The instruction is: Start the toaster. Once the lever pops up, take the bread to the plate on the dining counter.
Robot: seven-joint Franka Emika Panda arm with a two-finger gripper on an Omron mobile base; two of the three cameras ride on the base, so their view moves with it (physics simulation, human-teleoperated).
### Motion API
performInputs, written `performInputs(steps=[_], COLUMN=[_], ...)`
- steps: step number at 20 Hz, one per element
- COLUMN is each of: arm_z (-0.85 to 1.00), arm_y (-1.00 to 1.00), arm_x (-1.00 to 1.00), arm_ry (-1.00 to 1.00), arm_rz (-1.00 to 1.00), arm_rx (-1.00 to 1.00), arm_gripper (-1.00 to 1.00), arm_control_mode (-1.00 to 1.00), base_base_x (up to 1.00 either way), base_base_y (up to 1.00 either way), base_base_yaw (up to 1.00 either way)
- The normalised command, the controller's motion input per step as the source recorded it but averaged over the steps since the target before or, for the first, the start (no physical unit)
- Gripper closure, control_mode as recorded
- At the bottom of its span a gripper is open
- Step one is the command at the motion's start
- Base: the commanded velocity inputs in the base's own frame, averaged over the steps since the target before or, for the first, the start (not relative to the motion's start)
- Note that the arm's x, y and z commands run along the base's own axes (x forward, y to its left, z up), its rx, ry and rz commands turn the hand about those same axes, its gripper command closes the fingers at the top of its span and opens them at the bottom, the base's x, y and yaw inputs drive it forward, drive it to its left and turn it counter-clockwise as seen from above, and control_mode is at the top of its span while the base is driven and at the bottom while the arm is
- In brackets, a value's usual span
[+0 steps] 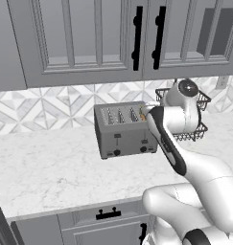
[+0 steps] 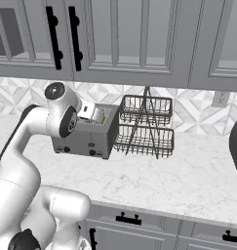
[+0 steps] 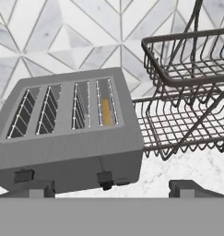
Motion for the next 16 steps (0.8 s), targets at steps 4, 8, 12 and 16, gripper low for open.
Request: performInputs(steps=[4, 8, 12, 16], arm_z=[0.33, 0.26, 0.03, 0.0], arm_y=[0.0, 0.0, 0.0, 0.0], arm_x=[0.02, 0.0, 0.0, 0.0], arm_ry=[0.0, 0.0, 0.01, 0.0], arm_rz=[0.0, 0.01, 0.0, 0.0], arm_rx=[-0.01, 0.0, 0.0, 0.0], arm_gripper=[-1.0, -1.0, -1.0, -1.0], arm_control_mode=[-1.0, -1.0, -1.0, -1.0], base_base_x=[0.0, 0.0, 0.0, 0.0], base_base_y=[0.0, 0.0, 0.0, 0.0], base_base_yaw=[0.0, 0.0, 0.0, 0.0])
